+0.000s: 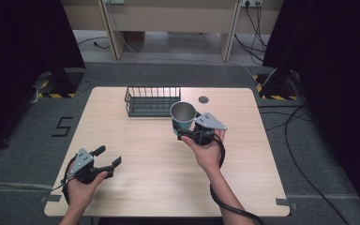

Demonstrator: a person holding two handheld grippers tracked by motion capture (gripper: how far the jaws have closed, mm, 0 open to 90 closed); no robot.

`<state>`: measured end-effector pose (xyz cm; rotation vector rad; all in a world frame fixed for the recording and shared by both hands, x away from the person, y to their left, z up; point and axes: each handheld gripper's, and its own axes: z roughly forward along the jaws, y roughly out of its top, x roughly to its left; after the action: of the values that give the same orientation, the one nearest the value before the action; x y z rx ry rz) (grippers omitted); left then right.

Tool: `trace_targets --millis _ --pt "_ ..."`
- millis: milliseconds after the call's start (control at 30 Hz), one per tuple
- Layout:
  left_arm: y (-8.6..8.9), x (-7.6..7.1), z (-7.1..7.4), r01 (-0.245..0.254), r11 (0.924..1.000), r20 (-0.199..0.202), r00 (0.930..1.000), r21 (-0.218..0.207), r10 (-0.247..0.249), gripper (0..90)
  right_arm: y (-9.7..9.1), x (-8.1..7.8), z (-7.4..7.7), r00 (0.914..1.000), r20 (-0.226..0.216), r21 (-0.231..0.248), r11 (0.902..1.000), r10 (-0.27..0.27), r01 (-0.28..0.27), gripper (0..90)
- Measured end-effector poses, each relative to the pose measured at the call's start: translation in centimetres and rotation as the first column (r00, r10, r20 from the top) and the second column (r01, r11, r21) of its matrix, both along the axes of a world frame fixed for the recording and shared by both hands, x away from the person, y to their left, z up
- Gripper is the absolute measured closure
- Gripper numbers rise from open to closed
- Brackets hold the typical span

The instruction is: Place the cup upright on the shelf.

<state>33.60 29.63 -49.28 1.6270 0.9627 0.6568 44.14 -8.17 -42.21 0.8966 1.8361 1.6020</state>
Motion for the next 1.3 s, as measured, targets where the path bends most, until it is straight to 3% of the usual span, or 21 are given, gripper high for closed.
trace_targets --millis 667,1300 --pt "0.0 0.0 0.0 0.004 1.0000 -0.002 1.0000 -0.002 -0.004 17.1 3.6 3.6 0.9 0.9999 -0.007 0.010 0.9999 0.007 -0.007 15.5" --pt "0.0 0.0 0.0 0.011 0.9999 -0.001 0.9999 -0.005 -0.011 17.2 5.2 6.7 2.1 0.9998 -0.022 0.019 0.9998 -0.004 0.005 15.5"
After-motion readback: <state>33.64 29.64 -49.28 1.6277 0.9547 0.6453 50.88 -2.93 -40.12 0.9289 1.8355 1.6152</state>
